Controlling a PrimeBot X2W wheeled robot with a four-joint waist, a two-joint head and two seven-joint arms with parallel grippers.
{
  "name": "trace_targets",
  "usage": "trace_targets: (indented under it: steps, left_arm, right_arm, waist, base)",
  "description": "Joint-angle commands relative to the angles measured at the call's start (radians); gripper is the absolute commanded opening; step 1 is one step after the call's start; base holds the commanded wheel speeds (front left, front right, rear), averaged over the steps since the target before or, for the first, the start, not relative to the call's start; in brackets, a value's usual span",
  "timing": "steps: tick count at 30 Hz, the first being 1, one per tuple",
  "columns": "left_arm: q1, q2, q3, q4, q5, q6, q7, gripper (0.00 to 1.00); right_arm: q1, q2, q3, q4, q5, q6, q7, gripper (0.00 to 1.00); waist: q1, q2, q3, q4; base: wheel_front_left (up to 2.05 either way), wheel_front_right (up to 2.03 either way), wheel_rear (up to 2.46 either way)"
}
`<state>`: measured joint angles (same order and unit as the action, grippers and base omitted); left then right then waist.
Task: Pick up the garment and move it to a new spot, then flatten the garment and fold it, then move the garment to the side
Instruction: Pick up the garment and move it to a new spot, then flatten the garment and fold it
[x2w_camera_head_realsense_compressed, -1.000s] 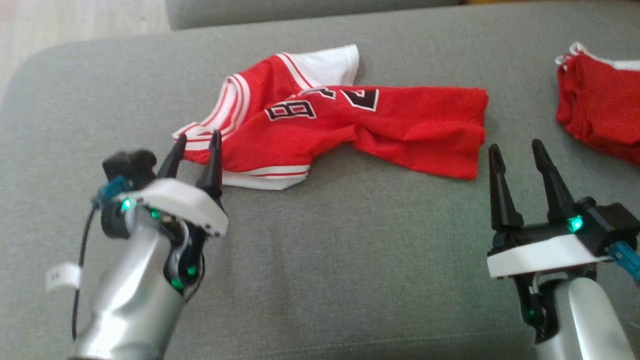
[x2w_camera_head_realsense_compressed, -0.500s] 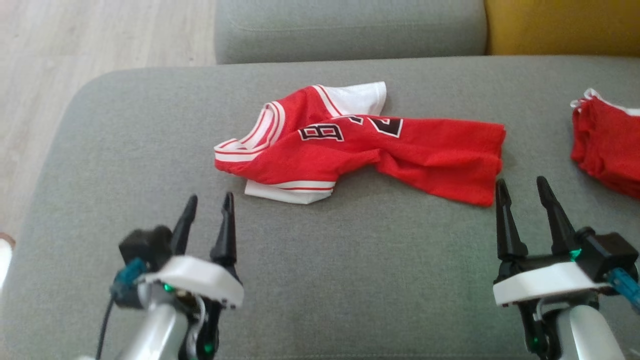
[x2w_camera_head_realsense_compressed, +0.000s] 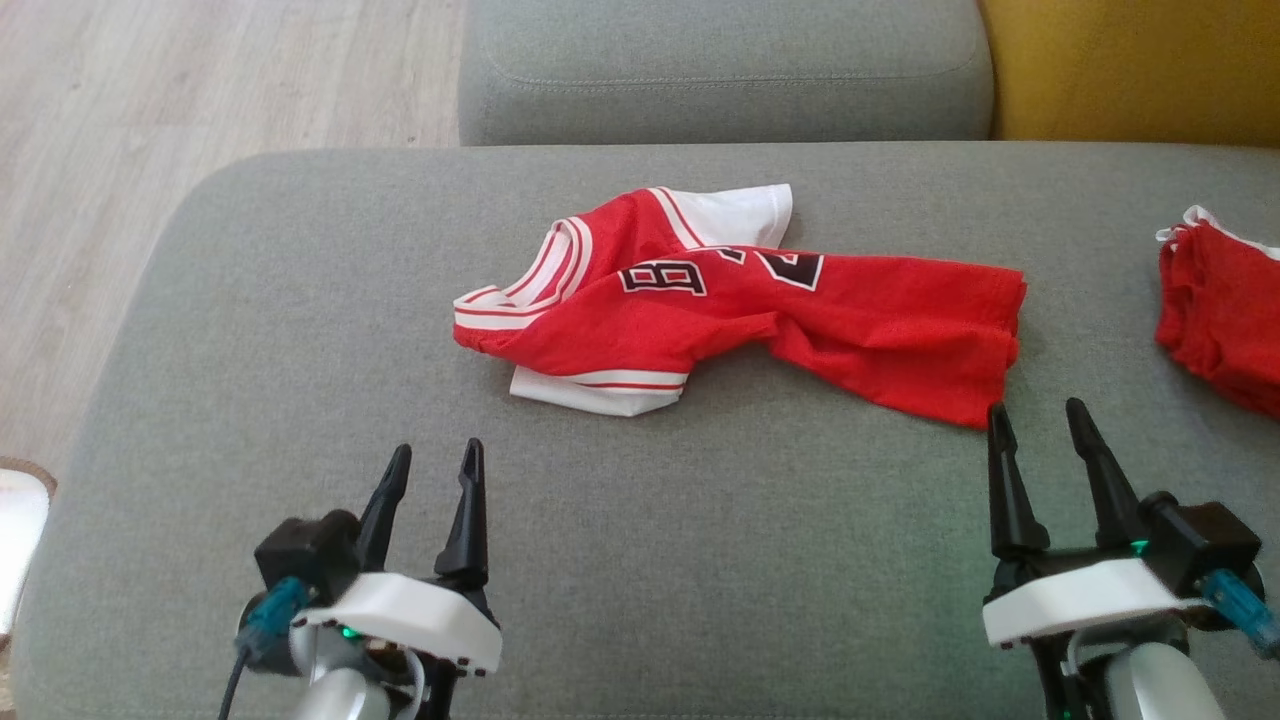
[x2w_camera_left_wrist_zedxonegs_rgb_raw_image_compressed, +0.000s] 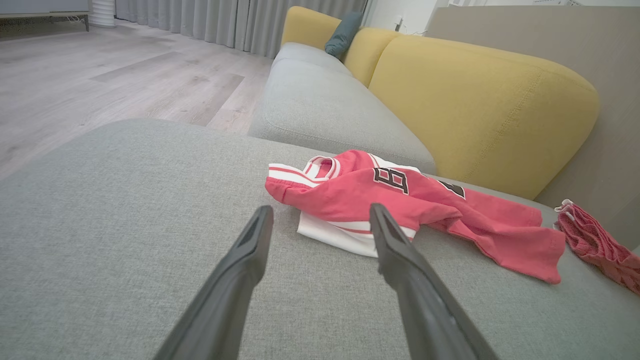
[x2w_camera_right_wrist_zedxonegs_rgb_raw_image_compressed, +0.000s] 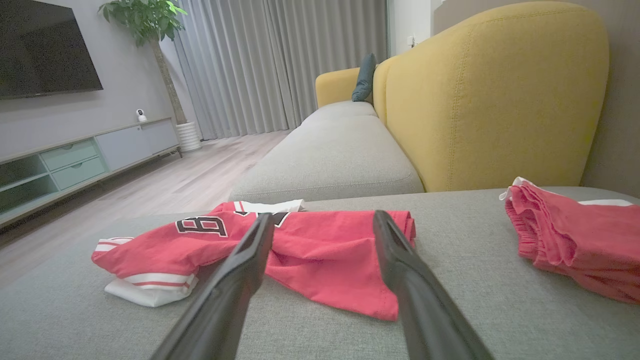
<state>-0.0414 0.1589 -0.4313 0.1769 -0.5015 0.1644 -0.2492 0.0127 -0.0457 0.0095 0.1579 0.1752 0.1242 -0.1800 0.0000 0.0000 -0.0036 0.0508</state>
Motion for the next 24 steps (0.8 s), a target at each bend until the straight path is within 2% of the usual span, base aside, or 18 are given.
trace_targets:
  steps: [1,24]
  left_arm:
    - [-0.026,0.004,0.045,-0.037,0.012,0.003,-0.012,1.00]
    - [-0.062,0.006,0.029,-0.015,0.018,0.002,0.001,1.00]
  right_arm:
    - [-0.027,-0.004,0.026,-0.028,0.000,0.007,-0.016,1.00]
    - [-0.053,-0.004,0.032,-0.011,-0.014,0.007,-0.015,1.00]
  waist:
    - [0.0000,0.0000,0.000,0.000]
    - [0.0000,0.0000,0.038,-0.013]
  base:
    - [0.00,0.00,0.00]
    - [0.00,0.00,0.00]
